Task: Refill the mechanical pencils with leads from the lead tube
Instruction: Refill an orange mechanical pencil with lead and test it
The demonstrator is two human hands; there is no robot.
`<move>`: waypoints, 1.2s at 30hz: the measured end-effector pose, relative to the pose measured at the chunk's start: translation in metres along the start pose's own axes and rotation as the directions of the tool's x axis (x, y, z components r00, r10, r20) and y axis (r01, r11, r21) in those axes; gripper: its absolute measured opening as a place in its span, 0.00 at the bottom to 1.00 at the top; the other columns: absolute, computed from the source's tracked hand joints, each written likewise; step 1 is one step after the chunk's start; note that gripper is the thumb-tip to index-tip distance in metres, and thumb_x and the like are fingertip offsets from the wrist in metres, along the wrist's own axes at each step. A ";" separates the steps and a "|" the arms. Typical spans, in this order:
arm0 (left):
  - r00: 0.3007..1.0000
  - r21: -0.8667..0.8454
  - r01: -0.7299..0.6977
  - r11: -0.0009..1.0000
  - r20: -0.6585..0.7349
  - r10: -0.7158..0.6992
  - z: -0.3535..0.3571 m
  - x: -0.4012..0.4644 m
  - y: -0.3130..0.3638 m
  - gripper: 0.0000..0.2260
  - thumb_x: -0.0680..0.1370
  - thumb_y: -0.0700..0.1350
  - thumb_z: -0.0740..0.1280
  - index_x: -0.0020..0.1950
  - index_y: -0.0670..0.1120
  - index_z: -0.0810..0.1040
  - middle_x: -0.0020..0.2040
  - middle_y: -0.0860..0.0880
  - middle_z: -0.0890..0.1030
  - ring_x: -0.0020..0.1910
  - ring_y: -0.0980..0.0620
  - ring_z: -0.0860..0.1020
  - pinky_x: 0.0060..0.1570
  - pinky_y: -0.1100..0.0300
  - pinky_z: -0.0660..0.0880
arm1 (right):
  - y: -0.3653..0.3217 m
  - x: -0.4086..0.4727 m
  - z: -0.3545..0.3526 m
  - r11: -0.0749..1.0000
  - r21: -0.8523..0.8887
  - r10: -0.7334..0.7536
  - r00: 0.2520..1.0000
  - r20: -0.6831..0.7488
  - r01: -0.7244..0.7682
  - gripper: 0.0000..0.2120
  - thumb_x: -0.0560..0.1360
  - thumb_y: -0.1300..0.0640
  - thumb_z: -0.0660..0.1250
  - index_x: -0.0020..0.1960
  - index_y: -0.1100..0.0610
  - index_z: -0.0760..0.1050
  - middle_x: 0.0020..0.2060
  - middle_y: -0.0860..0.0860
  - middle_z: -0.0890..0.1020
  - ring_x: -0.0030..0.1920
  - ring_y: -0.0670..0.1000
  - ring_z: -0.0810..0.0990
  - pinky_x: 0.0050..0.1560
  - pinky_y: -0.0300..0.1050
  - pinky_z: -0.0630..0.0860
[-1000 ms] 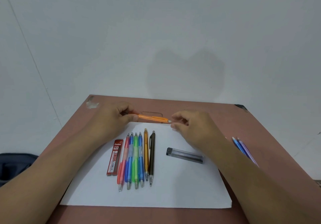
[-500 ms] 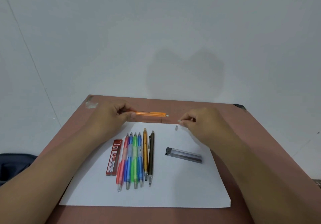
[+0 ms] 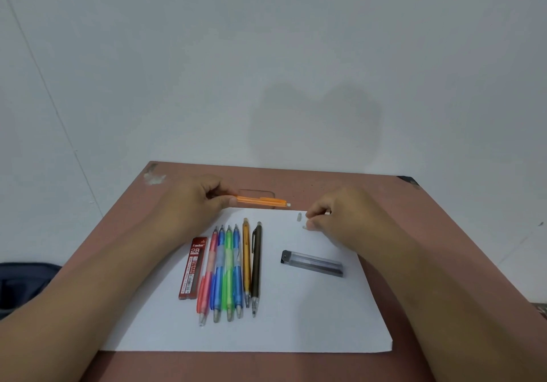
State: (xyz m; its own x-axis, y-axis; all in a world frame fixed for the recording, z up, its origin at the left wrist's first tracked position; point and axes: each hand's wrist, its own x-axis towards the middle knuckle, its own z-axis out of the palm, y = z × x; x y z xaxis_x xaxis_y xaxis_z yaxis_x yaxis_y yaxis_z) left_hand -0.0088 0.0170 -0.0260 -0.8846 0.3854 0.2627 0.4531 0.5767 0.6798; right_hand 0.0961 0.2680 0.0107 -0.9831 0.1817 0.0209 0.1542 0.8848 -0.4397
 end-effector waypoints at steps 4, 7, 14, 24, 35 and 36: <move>1.000 0.019 0.011 1.000 0.011 -0.011 0.004 0.002 0.001 0.03 0.78 0.55 0.69 0.45 0.60 0.82 0.40 0.59 0.83 0.41 0.61 0.80 0.41 0.61 0.76 | 0.004 0.003 0.005 0.997 0.077 -0.015 0.991 -0.133 0.026 0.04 0.78 0.55 0.71 0.48 0.50 0.85 0.40 0.41 0.82 0.44 0.43 0.80 0.49 0.44 0.78; 0.998 0.017 0.007 1.000 0.062 -0.008 0.007 0.001 0.002 0.03 0.78 0.56 0.69 0.46 0.61 0.82 0.39 0.62 0.83 0.37 0.64 0.81 0.40 0.60 0.80 | 0.005 0.003 0.007 0.997 0.079 -0.008 0.989 -0.146 0.020 0.05 0.79 0.55 0.70 0.48 0.50 0.85 0.42 0.41 0.83 0.44 0.44 0.80 0.50 0.45 0.80; 0.993 0.096 -0.041 0.994 0.114 0.030 0.005 0.000 0.003 0.02 0.78 0.56 0.69 0.48 0.63 0.82 0.43 0.63 0.83 0.39 0.67 0.81 0.41 0.61 0.81 | 0.006 0.001 0.006 0.997 0.077 0.007 0.985 -0.170 0.006 0.06 0.78 0.51 0.70 0.45 0.49 0.84 0.41 0.42 0.83 0.43 0.44 0.81 0.48 0.47 0.81; 0.994 0.108 -0.045 0.993 0.105 0.034 0.004 -0.001 0.003 0.04 0.78 0.58 0.69 0.51 0.63 0.82 0.45 0.62 0.81 0.41 0.68 0.80 0.38 0.64 0.79 | -0.004 -0.019 -0.011 0.982 0.098 -0.180 0.960 0.216 0.162 0.11 0.67 0.44 0.80 0.47 0.44 0.85 0.40 0.38 0.83 0.35 0.35 0.76 0.36 0.28 0.70; 0.994 -0.035 -0.074 0.997 0.073 0.076 -0.005 -0.016 0.025 0.05 0.76 0.59 0.70 0.51 0.63 0.82 0.47 0.64 0.82 0.47 0.66 0.79 0.46 0.62 0.76 | -0.003 -0.021 -0.003 0.966 0.060 -0.258 0.959 0.114 0.253 0.08 0.69 0.49 0.78 0.47 0.46 0.83 0.42 0.43 0.82 0.39 0.40 0.76 0.38 0.31 0.71; 0.990 -0.069 -0.097 0.993 0.100 0.104 -0.006 -0.020 0.030 0.05 0.75 0.58 0.71 0.50 0.64 0.82 0.47 0.66 0.82 0.48 0.68 0.78 0.46 0.63 0.75 | -0.003 -0.021 -0.003 0.957 0.106 -0.277 0.959 0.053 0.270 0.07 0.69 0.51 0.78 0.46 0.47 0.83 0.42 0.44 0.82 0.39 0.40 0.76 0.38 0.30 0.70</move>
State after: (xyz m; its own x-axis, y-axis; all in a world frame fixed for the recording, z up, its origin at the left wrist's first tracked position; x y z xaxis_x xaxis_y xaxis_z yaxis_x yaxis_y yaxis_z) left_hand 0.0218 0.0223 -0.0063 -0.8171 0.5134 0.2621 0.5285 0.4856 0.6963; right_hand 0.1166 0.2629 0.0146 -0.9912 -0.0932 0.0940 -0.1284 0.8501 -0.5107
